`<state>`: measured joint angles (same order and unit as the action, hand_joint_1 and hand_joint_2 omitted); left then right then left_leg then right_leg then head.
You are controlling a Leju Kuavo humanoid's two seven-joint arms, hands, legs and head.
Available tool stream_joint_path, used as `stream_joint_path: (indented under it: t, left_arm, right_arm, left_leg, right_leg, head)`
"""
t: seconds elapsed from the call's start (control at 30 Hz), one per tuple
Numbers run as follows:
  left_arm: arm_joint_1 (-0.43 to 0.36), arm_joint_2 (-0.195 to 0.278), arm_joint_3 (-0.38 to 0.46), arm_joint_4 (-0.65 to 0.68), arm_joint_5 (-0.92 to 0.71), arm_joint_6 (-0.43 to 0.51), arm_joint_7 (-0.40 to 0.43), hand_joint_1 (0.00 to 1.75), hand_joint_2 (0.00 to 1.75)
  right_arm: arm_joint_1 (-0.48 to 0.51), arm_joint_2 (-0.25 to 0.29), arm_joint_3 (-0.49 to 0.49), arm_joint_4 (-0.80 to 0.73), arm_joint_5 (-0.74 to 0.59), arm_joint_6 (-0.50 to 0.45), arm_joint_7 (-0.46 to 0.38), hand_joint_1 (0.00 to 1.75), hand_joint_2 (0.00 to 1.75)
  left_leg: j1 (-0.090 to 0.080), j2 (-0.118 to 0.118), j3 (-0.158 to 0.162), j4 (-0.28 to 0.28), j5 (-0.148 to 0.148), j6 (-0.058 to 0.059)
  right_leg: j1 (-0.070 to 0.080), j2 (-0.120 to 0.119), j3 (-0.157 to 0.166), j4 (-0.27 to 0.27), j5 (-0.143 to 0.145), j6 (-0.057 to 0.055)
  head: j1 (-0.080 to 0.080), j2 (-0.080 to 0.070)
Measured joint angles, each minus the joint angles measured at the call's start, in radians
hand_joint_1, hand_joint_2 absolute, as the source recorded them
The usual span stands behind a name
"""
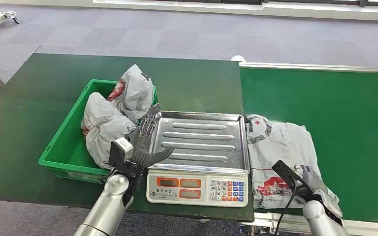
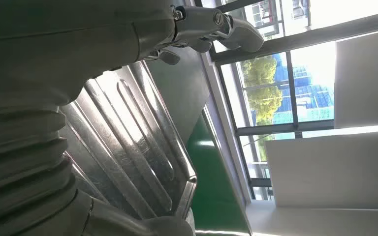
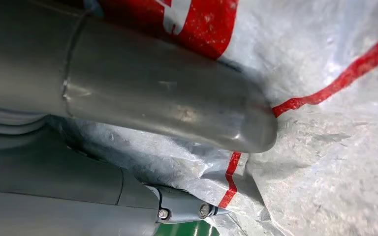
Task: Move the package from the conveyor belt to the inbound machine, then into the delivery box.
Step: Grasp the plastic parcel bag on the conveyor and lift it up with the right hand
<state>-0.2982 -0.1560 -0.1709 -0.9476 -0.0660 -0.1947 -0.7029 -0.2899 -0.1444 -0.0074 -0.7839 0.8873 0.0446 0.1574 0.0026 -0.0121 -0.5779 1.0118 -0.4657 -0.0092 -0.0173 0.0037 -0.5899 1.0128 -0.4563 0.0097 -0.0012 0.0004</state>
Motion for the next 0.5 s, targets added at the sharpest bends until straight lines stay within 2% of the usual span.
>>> stream_joint_path:
  t: [0.27, 0.4, 0.5]
  left_arm:
    - [0.012, 0.000, 0.000, 0.000, 0.002, 0.013, 0.000, 0.00, 1.75]
    - [0.020, 0.000, 0.000, -0.007, 0.002, 0.014, 0.000, 0.00, 1.75]
    - [0.021, 0.000, 0.000, -0.009, 0.002, 0.015, 0.000, 0.00, 1.75]
  right_arm:
    - [0.026, 0.005, -0.006, -0.069, 0.029, -0.043, -0.019, 1.75, 1.75]
    - [0.051, 0.015, -0.024, -0.125, 0.031, -0.056, -0.057, 1.75, 1.75]
    - [0.068, 0.025, -0.038, -0.161, 0.001, -0.050, -0.115, 1.75, 1.75]
  left_leg:
    - [0.000, 0.000, 0.000, 0.001, -0.001, 0.001]
    - [0.000, 0.000, 0.000, 0.001, -0.001, 0.001]
    - [0.000, 0.000, -0.001, 0.001, -0.001, 0.001]
  right_leg:
    - [0.000, -0.001, 0.001, 0.000, 0.000, 0.000]
    - [0.000, -0.001, 0.000, 0.000, 0.000, 0.000]
    - [0.000, 0.000, -0.001, 0.000, 0.000, 0.000]
  head:
    - [0.000, 0.000]
    - [0.000, 0.000]
    - [0.000, 0.000]
